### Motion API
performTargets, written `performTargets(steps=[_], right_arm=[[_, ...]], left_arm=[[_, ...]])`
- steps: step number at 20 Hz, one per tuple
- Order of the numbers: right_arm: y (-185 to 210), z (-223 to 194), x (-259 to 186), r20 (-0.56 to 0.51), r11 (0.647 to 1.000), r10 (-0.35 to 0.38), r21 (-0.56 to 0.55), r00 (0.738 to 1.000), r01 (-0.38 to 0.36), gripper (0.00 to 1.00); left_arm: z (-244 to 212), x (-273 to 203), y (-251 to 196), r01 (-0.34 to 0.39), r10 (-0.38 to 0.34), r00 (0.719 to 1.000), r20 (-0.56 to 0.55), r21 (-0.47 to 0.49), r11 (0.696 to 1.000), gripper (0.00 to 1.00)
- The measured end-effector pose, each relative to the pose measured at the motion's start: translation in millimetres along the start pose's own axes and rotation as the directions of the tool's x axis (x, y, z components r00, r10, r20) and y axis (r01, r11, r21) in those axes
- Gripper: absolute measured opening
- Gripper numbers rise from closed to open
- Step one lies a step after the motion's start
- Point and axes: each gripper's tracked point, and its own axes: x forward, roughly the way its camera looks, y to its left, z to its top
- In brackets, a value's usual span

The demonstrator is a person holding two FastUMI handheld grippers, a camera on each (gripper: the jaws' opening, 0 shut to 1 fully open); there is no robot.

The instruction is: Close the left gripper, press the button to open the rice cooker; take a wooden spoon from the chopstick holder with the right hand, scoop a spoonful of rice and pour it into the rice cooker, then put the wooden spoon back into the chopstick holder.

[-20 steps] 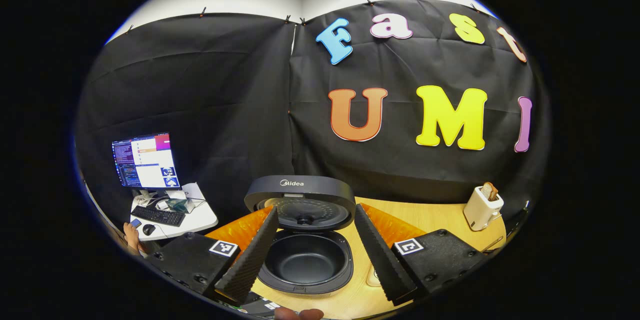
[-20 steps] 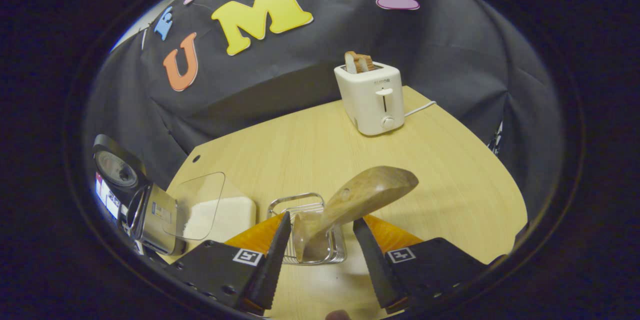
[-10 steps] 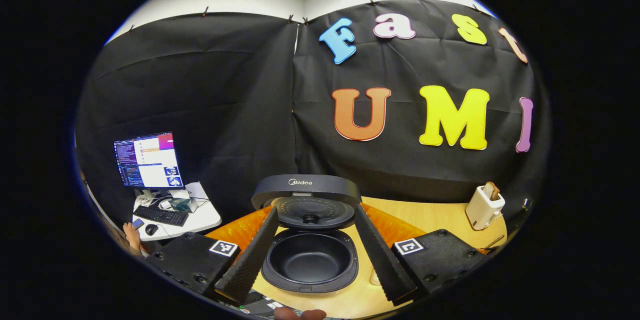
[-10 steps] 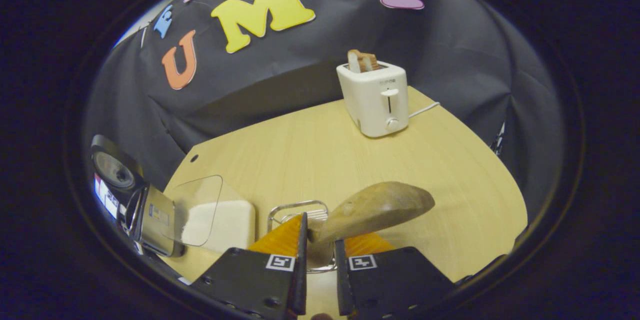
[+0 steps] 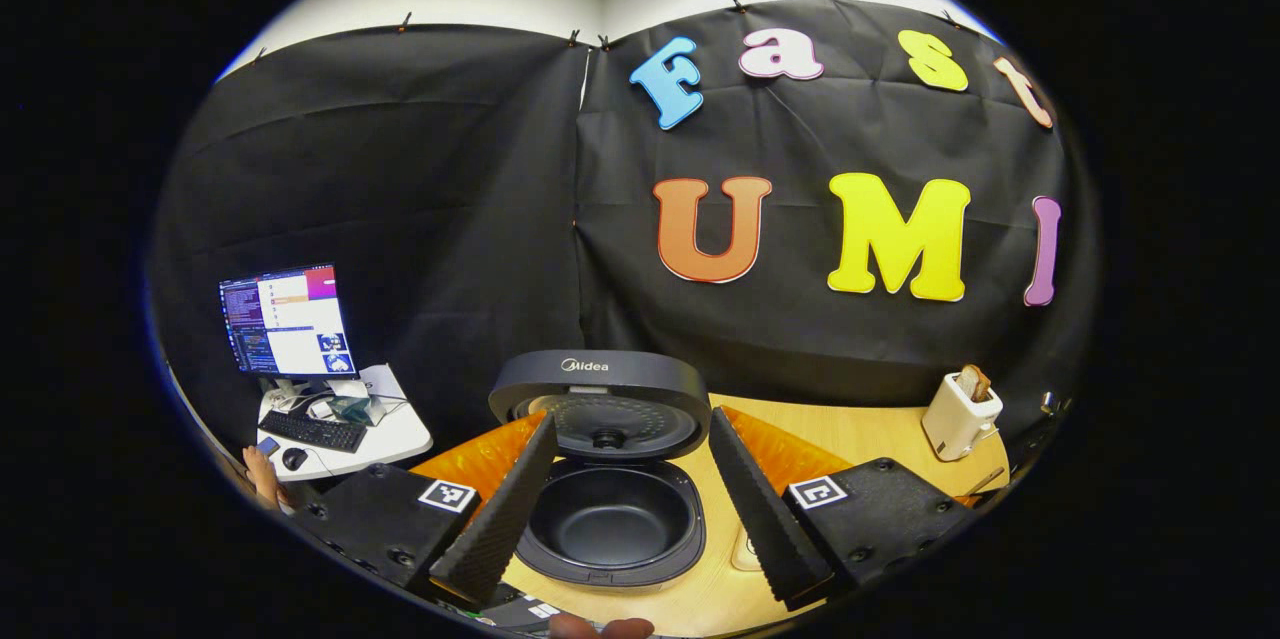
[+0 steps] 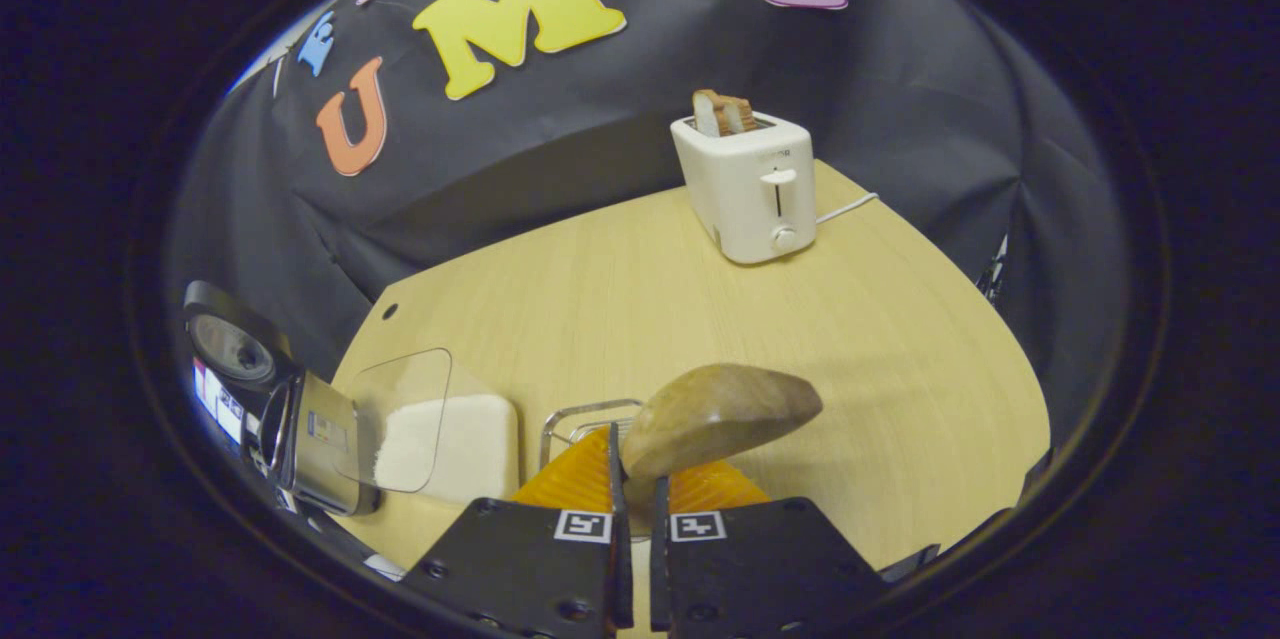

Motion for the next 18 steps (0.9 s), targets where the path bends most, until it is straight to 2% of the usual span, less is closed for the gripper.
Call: performTargets(steps=[1, 2, 4, 8, 12, 13, 18], right_arm=[[0, 5, -9, 0.025, 0.999, -0.015, -0.033, 1.000, 0.016, 0.00], [-1, 12, -10, 0.051, 0.996, -0.024, -0.080, 0.998, 0.028, 0.00], [4, 19, -13, 0.066, 0.992, -0.010, -0.129, 0.998, 0.019, 0.00], [8, 35, -28, 0.079, 0.988, -0.004, -0.155, 0.997, 0.016, 0.00], [10, 56, -48, 0.103, 0.986, -0.009, -0.163, 0.995, 0.026, 0.00], [12, 62, -53, 0.112, 0.984, -0.012, -0.173, 0.994, 0.032, 0.00], [41, 85, -71, 0.130, 0.981, 0.008, -0.192, 0.992, 0.017, 0.00]], left_arm=[[-1, 0, 1, 0.000, 0.000, 1.000, 0.001, 0.001, 1.000, 0.98], [-3, 1, 1, 0.001, -0.001, 1.000, -0.001, 0.002, 1.000, 1.00], [-6, 1, 1, 0.004, -0.004, 1.000, -0.002, -0.004, 1.000, 0.98], [-5, 6, 5, -0.001, 0.001, 1.000, 0.010, -0.026, 1.000, 1.00], [-7, 10, 11, -0.001, 0.001, 1.000, 0.029, -0.016, 1.000, 0.98], [-7, 12, 12, 0.000, 0.001, 1.000, 0.032, -0.015, 1.000, 1.00], [-13, 14, 22, 0.006, -0.005, 0.999, 0.039, -0.031, 0.999, 0.98]])
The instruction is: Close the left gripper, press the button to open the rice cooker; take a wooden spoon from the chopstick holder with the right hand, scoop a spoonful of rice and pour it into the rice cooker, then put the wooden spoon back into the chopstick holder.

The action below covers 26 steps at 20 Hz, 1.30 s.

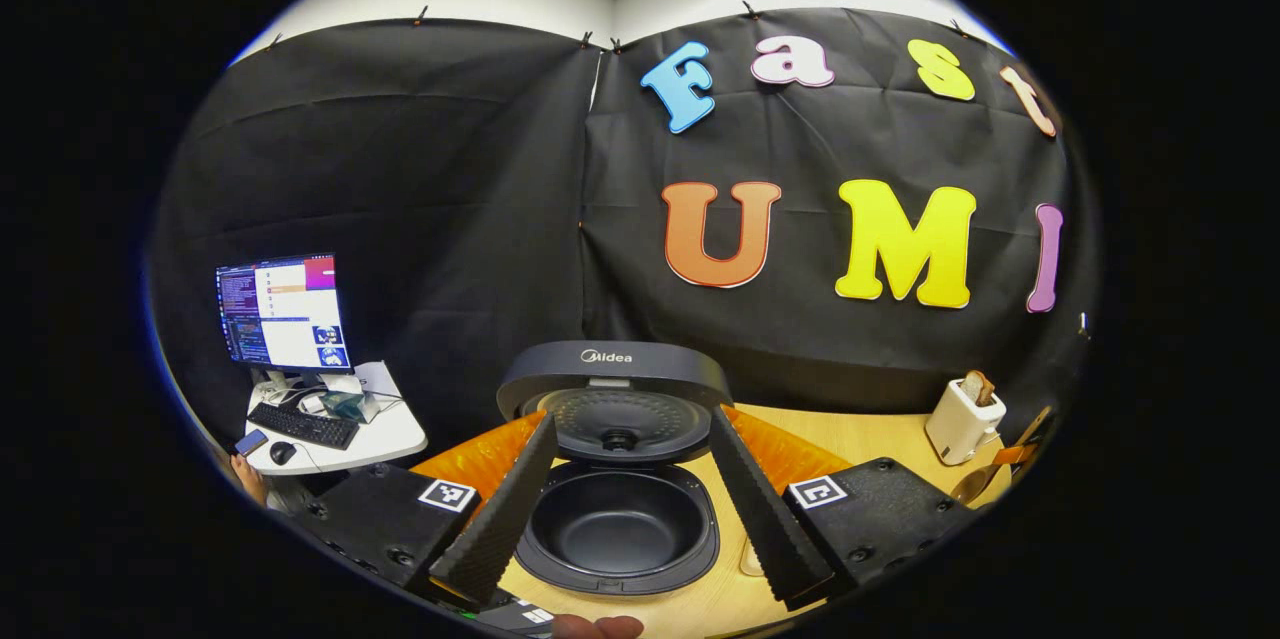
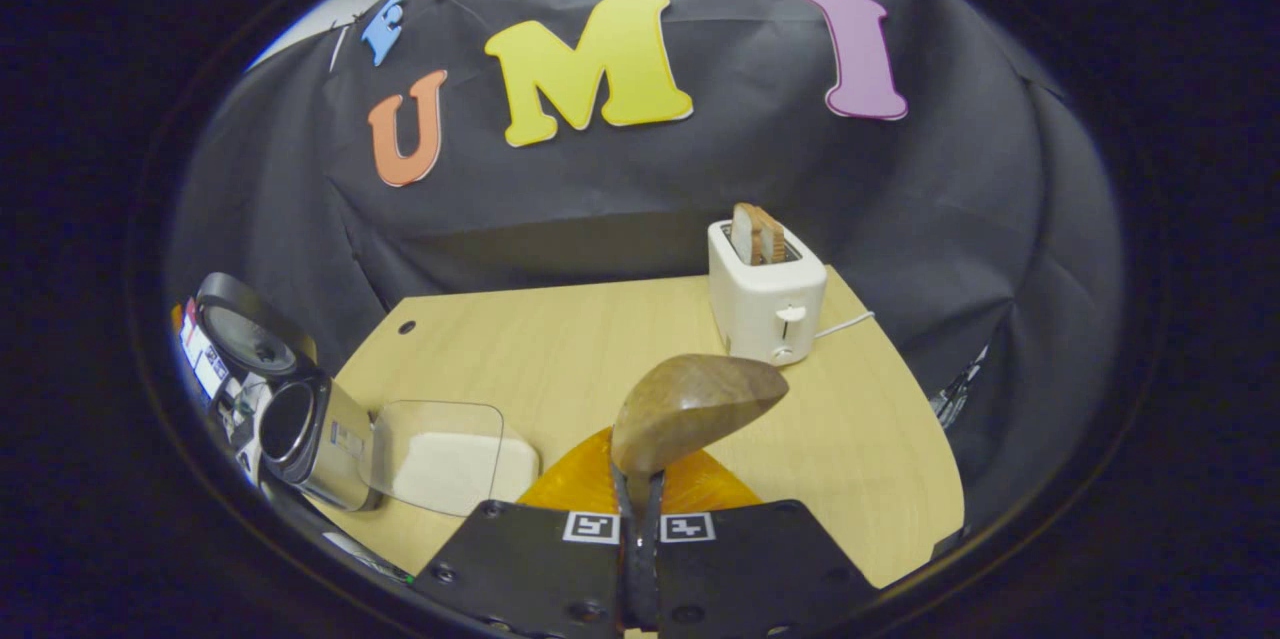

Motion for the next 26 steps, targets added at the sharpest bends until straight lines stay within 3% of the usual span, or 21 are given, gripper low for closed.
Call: performTargets(steps=[6, 12, 23, 26], right_arm=[[82, 31, 1, 0.021, 0.993, 0.111, -0.032, 0.994, -0.110, 0.00], [154, 13, 27, -0.026, 0.978, 0.182, -0.096, 0.983, -0.184, 0.00], [188, -66, 81, -0.101, 0.946, 0.086, -0.303, 0.991, -0.113, 0.00], [187, -82, 91, -0.101, 0.930, 0.023, -0.362, 0.995, -0.059, 0.00]], left_arm=[[-6, 1, 26, -0.017, 0.017, 1.000, 0.003, -0.007, 1.000, 0.98], [-7, -8, 52, -0.049, 0.049, 0.999, 0.011, -0.001, 0.999, 0.98], [-13, -25, 88, -0.102, 0.103, 0.995, 0.009, -0.051, 0.993, 0.98], [-15, -30, 91, -0.100, 0.101, 0.995, 0.002, -0.049, 0.994, 0.98]])
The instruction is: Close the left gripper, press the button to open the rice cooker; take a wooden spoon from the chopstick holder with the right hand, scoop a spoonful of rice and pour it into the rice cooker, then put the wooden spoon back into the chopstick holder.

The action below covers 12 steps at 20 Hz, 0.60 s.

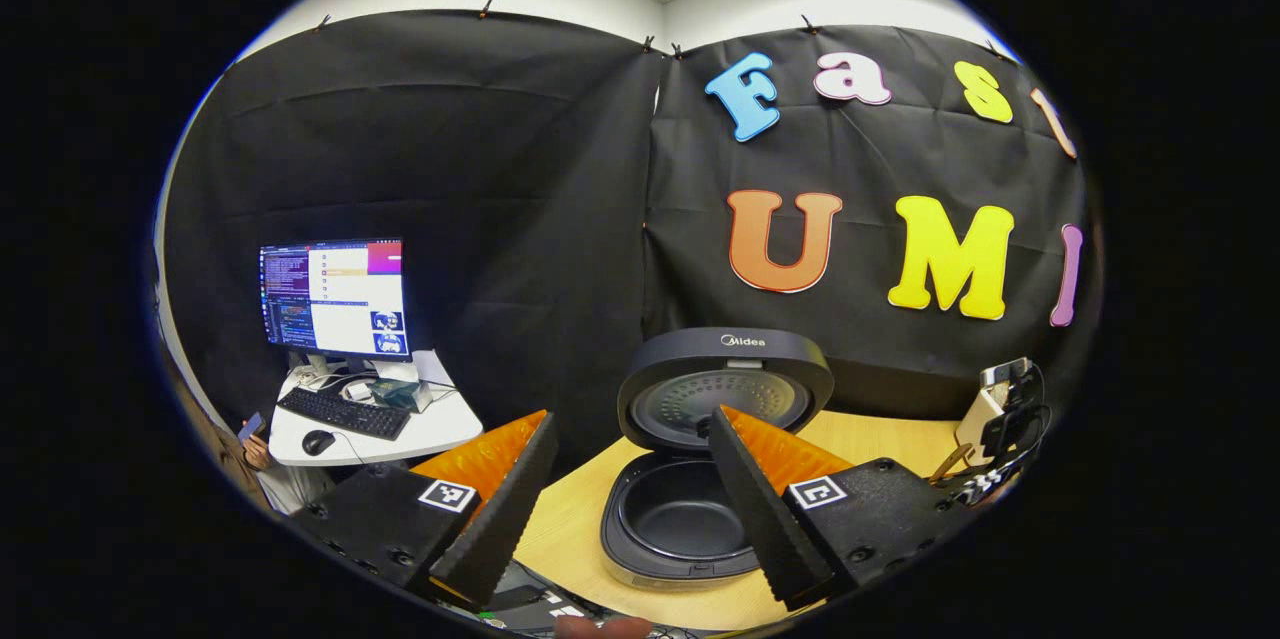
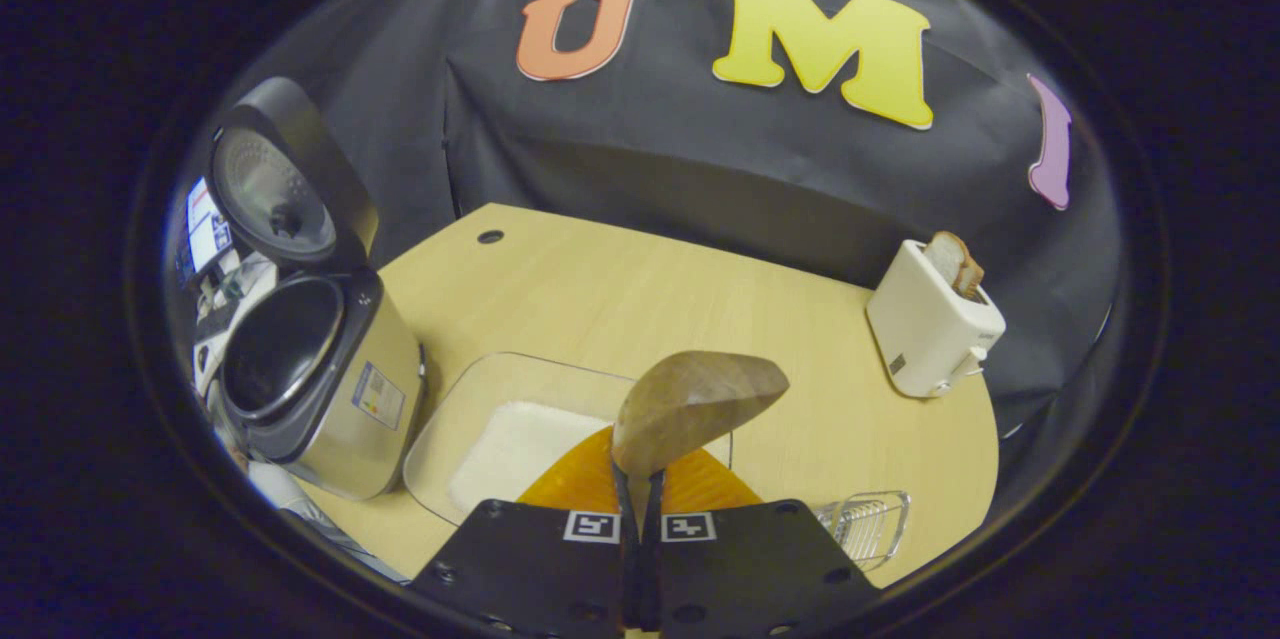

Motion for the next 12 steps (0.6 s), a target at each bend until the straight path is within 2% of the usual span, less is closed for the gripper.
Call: performTargets(steps=[5, 12], right_arm=[[10, -5, 8, -0.002, 0.999, -0.033, -0.004, 0.999, 0.033, 0.00], [41, -6, 10, -0.024, 0.995, 0.034, 0.090, 0.999, -0.031, 0.00]], left_arm=[[-1, -5, 13, -0.011, 0.011, 1.000, -0.007, 0.000, 1.000, 0.98], [0, -5, 20, -0.018, 0.018, 1.000, -0.008, -0.003, 1.000, 0.98]])
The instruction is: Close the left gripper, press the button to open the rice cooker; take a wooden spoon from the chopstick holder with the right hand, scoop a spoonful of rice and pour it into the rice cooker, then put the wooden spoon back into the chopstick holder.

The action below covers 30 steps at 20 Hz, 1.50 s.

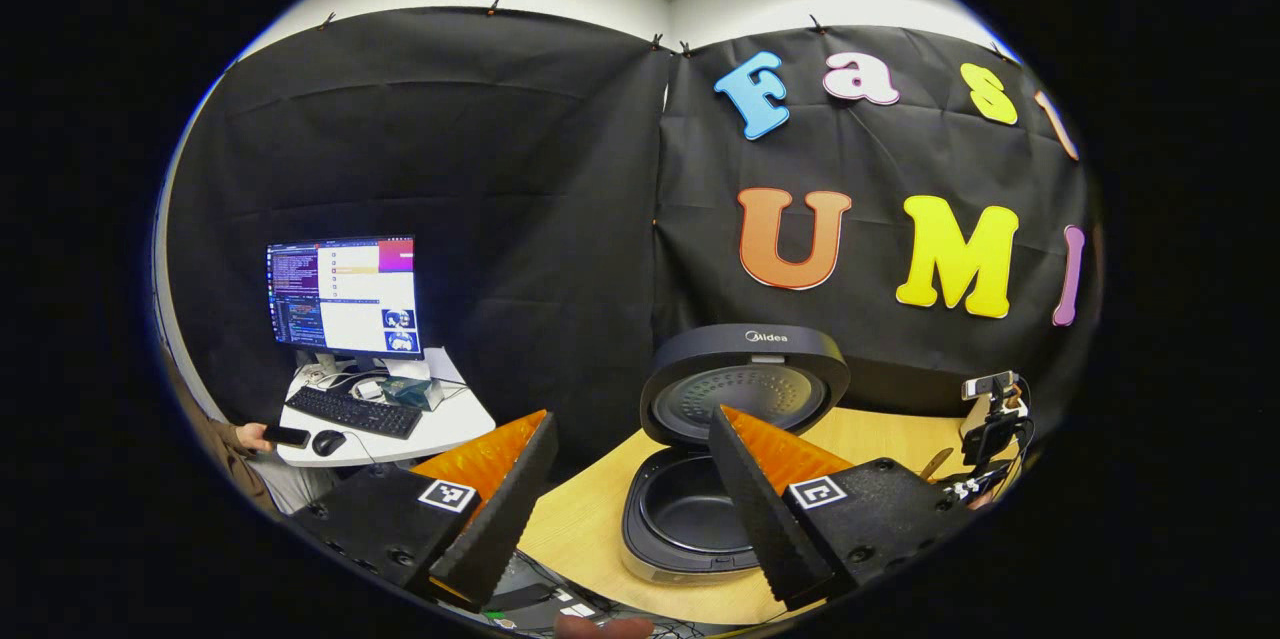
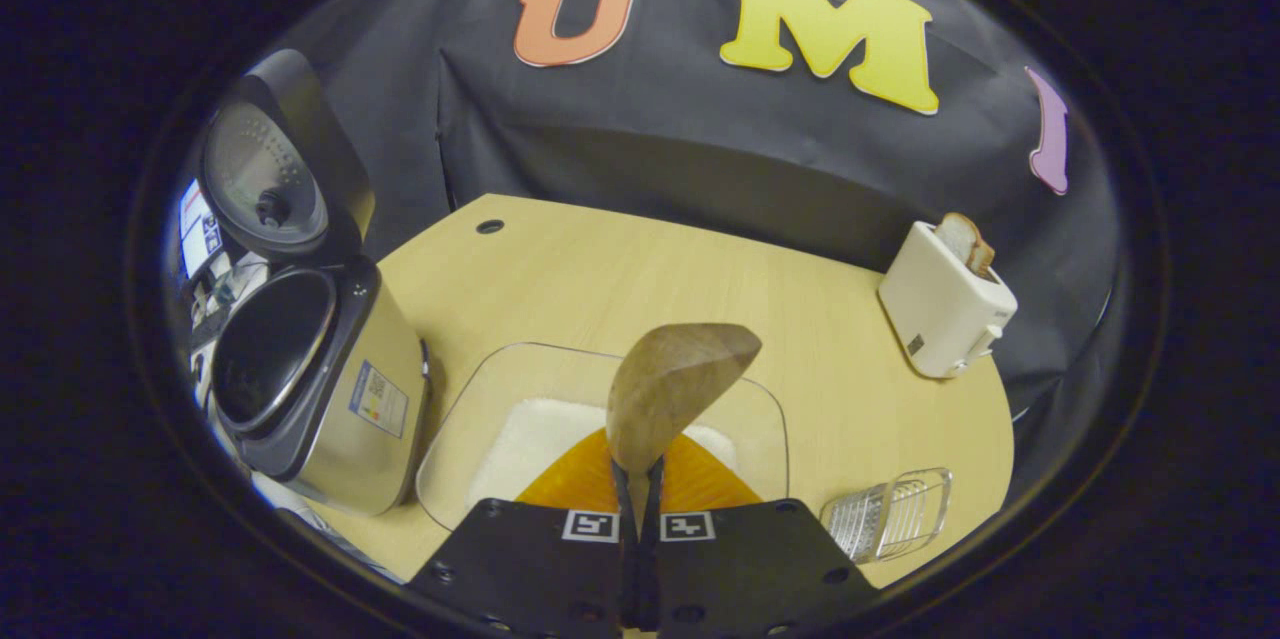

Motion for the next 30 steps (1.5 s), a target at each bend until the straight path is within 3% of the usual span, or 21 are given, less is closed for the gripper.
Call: performTargets(steps=[5, 12, 20, 25, 30], right_arm=[[16, 1, 2, -0.036, 0.989, 0.062, 0.136, 0.997, -0.056, 0.00], [41, 6, 1, -0.057, 0.928, 0.179, 0.341, 0.982, -0.150, 0.00], [29, 6, 10, -0.028, 0.768, 0.312, 0.596, 0.950, -0.235, 0.00], [-3, 17, 6, 0.047, 0.713, 0.326, 0.644, 0.944, -0.278, 0.00], [-44, 27, 3, 0.095, 0.597, 0.321, 0.752, 0.942, -0.279, 0.00]], left_arm=[[0, 0, -2, 0.010, -0.010, 1.000, -0.003, 0.003, 1.000, 0.98], [2, -1, -7, 0.021, -0.021, 1.000, -0.003, 0.009, 1.000, 0.98], [11, -2, -22, 0.038, -0.038, 0.999, -0.009, 0.030, 0.999, 0.98], [14, 0, -32, 0.032, -0.032, 0.999, -0.013, 0.046, 0.998, 0.98], [18, -3, -57, 0.061, -0.060, 0.998, -0.014, 0.060, 0.996, 0.98]])
